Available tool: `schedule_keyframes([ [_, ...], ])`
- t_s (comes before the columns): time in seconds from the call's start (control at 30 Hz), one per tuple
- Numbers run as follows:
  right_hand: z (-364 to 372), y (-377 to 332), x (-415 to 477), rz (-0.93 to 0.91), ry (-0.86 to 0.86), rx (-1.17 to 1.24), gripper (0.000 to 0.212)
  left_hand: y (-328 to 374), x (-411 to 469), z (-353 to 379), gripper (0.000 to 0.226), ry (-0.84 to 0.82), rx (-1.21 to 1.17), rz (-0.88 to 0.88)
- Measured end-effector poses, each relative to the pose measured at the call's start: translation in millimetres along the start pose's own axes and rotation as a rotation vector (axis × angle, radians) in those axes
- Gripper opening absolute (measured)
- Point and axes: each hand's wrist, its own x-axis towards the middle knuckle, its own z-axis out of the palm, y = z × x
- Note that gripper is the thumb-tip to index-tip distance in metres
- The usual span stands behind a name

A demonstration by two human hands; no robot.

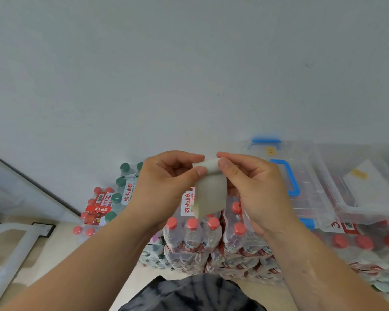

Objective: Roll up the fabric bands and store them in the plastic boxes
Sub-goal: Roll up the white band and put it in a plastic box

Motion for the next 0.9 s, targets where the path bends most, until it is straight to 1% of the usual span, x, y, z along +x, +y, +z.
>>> schedule_keyframes([
  [0.1,-1.5,3.4,0.8,-0.014,0.0,-0.039,0.017,0.2,-2.5,0.5,0.02,0.001,-0.006,-0.014],
  [0.13,-1.8,4.1,0.7,-0.02,0.002,-0.039,0.018,0.8,-3.2,1.3,0.016,-0.006,-0.018,-0.031],
  [0.23,-1.3,6.1,-0.4,-0.016,-0.004,-0.021,0.025,2.5,-5.2,3.8,0.022,-0.026,-0.056,-0.096],
  [0.33,-0.2,5.4,-2.9,-0.019,-0.038,0.011,0.027,2.4,-4.3,4.0,0.015,-0.011,-0.013,-0.063],
  [0.47,-0.6,3.4,-5.9,0.006,-0.051,0.054,0.032,1.8,-5.1,4.3,0.019,0.034,-0.016,-0.005],
  [0.53,-1.9,4.6,-5.6,-0.004,-0.039,0.036,0.029,4.2,-6.9,5.7,0.022,0.023,-0.029,0.011],
  [0.67,-3.9,5.6,-4.4,-0.014,-0.028,0.021,0.025,6.0,-7.6,5.3,0.025,-0.016,-0.034,-0.012],
  [0.77,-6.2,5.0,-2.6,-0.059,-0.049,-0.02,0.02,5.6,-7.0,5.0,0.021,-0.022,-0.05,-0.05],
  [0.83,-7.8,5.5,-1.4,-0.069,-0.053,-0.023,0.025,4.4,-6.5,5.5,0.019,-0.017,-0.071,-0.095],
  [0.9,-8.6,6.2,-0.7,-0.06,-0.061,-0.011,0.027,2.5,-6.1,5.5,0.017,-0.014,-0.043,-0.114],
])
